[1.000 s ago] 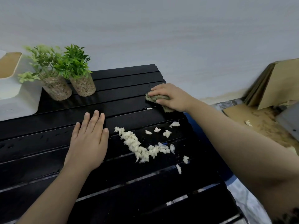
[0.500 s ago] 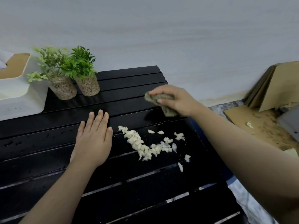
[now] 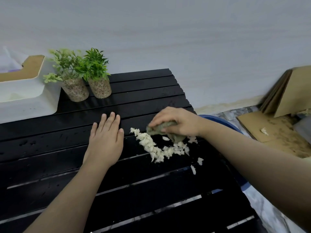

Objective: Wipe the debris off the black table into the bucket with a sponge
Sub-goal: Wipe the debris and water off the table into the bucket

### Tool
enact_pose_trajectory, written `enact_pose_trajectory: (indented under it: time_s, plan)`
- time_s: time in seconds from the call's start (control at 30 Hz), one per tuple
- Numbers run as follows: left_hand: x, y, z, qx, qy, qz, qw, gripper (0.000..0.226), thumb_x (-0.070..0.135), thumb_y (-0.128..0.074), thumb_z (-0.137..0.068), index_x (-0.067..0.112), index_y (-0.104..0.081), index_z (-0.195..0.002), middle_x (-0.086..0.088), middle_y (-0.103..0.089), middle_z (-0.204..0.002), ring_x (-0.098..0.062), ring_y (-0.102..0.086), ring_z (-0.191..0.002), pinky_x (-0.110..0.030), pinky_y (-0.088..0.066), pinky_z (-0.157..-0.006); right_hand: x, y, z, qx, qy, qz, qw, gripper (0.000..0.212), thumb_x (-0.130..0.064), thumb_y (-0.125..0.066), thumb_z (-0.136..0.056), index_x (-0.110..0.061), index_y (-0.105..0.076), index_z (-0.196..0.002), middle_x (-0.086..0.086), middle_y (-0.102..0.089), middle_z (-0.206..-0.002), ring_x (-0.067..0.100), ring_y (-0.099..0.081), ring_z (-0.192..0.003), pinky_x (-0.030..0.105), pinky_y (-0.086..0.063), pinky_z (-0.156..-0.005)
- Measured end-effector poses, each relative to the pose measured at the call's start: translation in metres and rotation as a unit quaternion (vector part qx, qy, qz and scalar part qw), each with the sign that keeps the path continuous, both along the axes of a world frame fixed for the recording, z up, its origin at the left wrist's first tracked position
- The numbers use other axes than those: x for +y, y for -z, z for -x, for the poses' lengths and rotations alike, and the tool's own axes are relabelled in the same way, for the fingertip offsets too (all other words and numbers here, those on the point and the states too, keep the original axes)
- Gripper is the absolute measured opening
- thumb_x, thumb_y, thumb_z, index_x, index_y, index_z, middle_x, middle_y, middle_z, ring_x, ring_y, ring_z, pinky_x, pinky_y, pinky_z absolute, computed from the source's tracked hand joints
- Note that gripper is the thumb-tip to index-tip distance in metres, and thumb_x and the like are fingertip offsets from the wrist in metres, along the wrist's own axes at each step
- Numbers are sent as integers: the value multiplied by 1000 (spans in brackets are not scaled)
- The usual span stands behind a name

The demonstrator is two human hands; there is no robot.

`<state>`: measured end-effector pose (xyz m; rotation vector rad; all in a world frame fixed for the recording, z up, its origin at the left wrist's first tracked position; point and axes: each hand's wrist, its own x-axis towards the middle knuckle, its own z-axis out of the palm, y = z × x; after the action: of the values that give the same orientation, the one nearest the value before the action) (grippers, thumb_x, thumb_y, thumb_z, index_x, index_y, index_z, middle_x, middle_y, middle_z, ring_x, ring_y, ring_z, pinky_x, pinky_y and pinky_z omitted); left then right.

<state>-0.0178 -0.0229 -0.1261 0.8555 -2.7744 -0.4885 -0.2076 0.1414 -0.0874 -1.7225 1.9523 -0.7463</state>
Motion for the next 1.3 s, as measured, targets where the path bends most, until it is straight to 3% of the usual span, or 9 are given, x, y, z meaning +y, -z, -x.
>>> enact_pose_trajectory:
  time_s: [0.17, 0.33, 0.43, 0.6, 0.77, 0.87, 1.0, 1.13, 1.3]
  plan:
    - [8, -4, -28, 17, -32, 2, 999, 49, 31, -24, -97, 15, -27, -143, 1, -22, -154, -13, -5, -144, -33, -2, -116, -60, -7, 11, -63, 115, 57, 990, 32, -4, -62, -85, -19, -64, -114, -1, -62, -114, 16, -52, -112, 23, -35, -98]
    - [16, 7, -50, -19, -40, 15, 999, 55, 39, -12, -94, 22, -7, -147, 7, 1, -157, -3, 14, -138, -30, 9, -114, -105, -1, -3, 21, 37, 9, 999, 34, -6, -65, -82, -16, -65, -114, 9, -62, -117, 22, -52, -112, 27, -36, -98]
    - [17, 7, -46, -19, -43, 20, 999, 55, 39, -11, -94, 23, -6, -147, 7, 2, -157, -7, 13, -141, -30, 10, -114, -91, -5, -18, -7, -44, -15, 999, 39, 1, -66, -76, -18, -67, -110, 7, -63, -116, 24, -57, -106, 41, -45, -95]
    - [16, 9, -47, -29, -43, 25, 998, 56, 39, -9, -93, 22, -5, -147, 6, 3, -157, -8, 13, -142, -32, 9, -115, -40, -10, -31, -70, -126, -93, 985, 46, 7, -60, -73, -26, -69, -103, -8, -63, -110, 12, -53, -110, 40, -47, -96]
    - [17, 9, -46, -26, -40, 27, 999, 57, 39, -8, -93, 21, -5, -147, 5, 2, -157, -10, 12, -143, -33, 9, -115, -30, -24, -11, -236, 17, -11, 971, 45, 13, -57, -73, -15, -65, -108, -15, -67, -92, -6, -61, -81, 9, -47, -72]
    - [17, 8, -46, -30, -42, 23, 998, 54, 38, -11, -95, 21, -5, -147, 5, 2, -157, -10, 12, -143, -33, 9, -115, -49, -20, -1, -148, 108, 8, 983, 38, 9, -60, -77, -14, -67, -108, -4, -65, -102, 3, -58, -91, 13, -42, -81]
    - [18, 6, -46, -36, -41, 26, 998, 54, 37, -12, -96, 20, -5, -147, 3, 1, -158, -12, 10, -143, -33, 7, -116, -55, -8, -12, -37, 81, -23, 996, 40, 1, -62, -76, -26, -68, -105, -1, -63, -109, 8, -49, -99, 13, -36, -82]
    - [16, 5, -46, -29, -35, 23, 999, 53, 35, -15, -97, 18, -10, -147, 1, -4, -158, -14, 6, -144, -34, 4, -116, -25, -13, -30, -112, 56, -41, 991, 47, 3, -60, -75, -39, -67, -96, -16, -64, -101, -4, -57, -92, 12, -44, -82]
    - [18, 4, -49, 4, -15, 26, 1000, 50, 27, -25, -97, 13, -22, -145, -3, -18, -155, -17, -7, -144, -35, -7, -117, 31, -37, -53, -280, 190, 139, 931, 38, 2, -58, -81, -31, -69, -97, -13, -69, -96, 5, -63, -87, 19, -50, -78]
